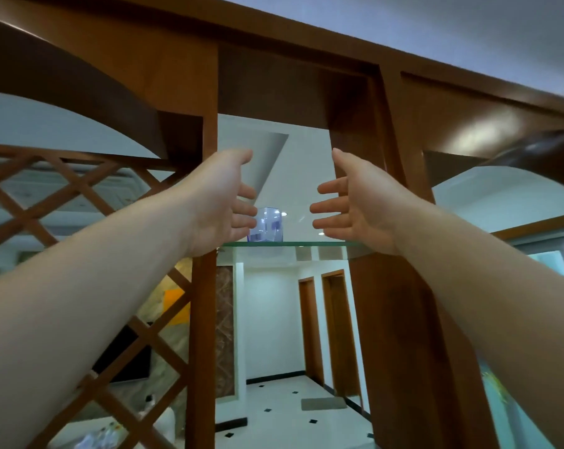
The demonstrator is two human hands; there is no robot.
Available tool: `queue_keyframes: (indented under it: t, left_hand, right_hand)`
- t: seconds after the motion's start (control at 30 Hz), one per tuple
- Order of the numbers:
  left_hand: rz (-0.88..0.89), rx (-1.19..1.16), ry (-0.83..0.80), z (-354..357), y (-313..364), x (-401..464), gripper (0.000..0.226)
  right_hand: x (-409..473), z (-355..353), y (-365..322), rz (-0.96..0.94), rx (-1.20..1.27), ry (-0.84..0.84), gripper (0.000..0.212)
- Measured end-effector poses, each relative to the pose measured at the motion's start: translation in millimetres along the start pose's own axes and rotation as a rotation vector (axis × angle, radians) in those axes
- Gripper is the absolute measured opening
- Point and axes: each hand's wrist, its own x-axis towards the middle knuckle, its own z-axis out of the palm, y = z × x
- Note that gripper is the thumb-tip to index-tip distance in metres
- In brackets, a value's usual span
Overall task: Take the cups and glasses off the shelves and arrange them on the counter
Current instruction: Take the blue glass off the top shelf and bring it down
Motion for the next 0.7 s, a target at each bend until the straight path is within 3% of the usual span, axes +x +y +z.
queue_keyframes:
  t: [0.5, 0.7]
  left_hand:
    - [-0.129, 0.168, 0.241, 36.9, -1.8, 69.6, 0.080]
    - [-0.178, 0.121, 0.249, 34.6, -9.9, 83.9, 0.083]
  right_hand:
    - [108.2, -11.5, 22.5, 0.063, 0.016, -0.284, 0.077]
    - [137.7, -2.7, 36.8, 0.108, 0.063, -0.394, 0.079]
